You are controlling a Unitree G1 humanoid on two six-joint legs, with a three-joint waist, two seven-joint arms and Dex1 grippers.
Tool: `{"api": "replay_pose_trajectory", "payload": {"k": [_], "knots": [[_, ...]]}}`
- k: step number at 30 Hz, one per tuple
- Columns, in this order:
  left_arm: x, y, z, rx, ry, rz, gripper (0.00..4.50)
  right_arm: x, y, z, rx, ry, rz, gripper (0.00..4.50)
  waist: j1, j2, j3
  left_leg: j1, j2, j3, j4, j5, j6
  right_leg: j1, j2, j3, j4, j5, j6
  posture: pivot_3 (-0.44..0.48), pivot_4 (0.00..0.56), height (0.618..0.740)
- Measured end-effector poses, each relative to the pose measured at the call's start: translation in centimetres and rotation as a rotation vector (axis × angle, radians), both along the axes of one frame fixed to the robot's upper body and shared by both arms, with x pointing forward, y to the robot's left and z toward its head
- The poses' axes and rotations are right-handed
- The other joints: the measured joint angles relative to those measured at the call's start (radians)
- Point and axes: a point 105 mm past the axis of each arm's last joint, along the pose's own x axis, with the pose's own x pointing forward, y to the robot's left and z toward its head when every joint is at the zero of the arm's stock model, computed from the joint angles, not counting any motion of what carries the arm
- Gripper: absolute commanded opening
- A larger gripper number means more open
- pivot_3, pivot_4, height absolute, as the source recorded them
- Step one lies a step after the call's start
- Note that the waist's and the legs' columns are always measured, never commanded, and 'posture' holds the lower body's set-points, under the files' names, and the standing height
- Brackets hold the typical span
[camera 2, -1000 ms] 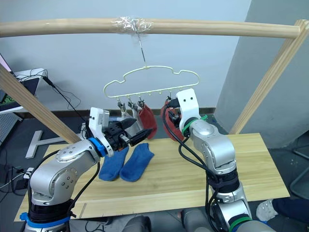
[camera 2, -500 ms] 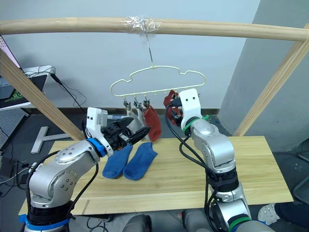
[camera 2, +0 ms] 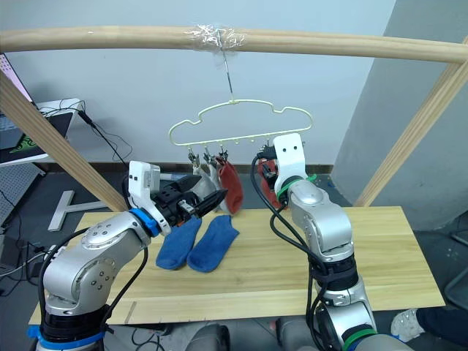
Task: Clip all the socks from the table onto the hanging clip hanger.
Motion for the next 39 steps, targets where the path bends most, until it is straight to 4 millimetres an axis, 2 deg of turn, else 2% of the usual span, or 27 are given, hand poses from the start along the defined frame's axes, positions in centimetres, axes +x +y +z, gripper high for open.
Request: {"api": "replay_pose_trajectory", "payload": {"k": [15,28,34,39], "knots": [[0.0,0.1,0.1,0.004,-0.004,0.002,4.45,1.9,0.1,1.4,0.043,-0.042,-0.106,2.52,0.000,0.000,0.000,0.000,0.000,0.000,0.000,0.000,0.000,0.000,0.000,0.000,0.000,0.000,0.000,-0.045,0.145,0.740],[0.0,0.1,0.1,0.007,-0.004,0.003,4.45,2.3,-0.4,0.8,0.029,-0.026,-0.141,2.52,0.000,0.000,0.000,0.000,0.000,0.000,0.000,0.000,0.000,0.000,0.000,0.000,0.000,0.000,0.000,-0.052,0.153,0.740],[0.0,0.1,0.0,0.007,-0.001,0.004,4.45,2.1,-0.8,-0.1,0.019,0.012,-0.146,2.52,-0.001,0.000,0.000,0.000,0.000,0.000,0.000,0.000,0.000,0.000,0.000,0.000,0.000,0.000,0.000,-0.062,0.153,0.740],[0.0,0.1,0.1,0.007,-0.003,0.002,4.45,1.9,-0.8,0.3,0.023,-0.002,-0.145,2.52,-0.001,0.000,0.000,0.000,0.000,0.000,0.000,0.000,0.000,0.000,0.000,0.000,0.000,0.000,0.000,-0.065,0.152,0.740]]}}
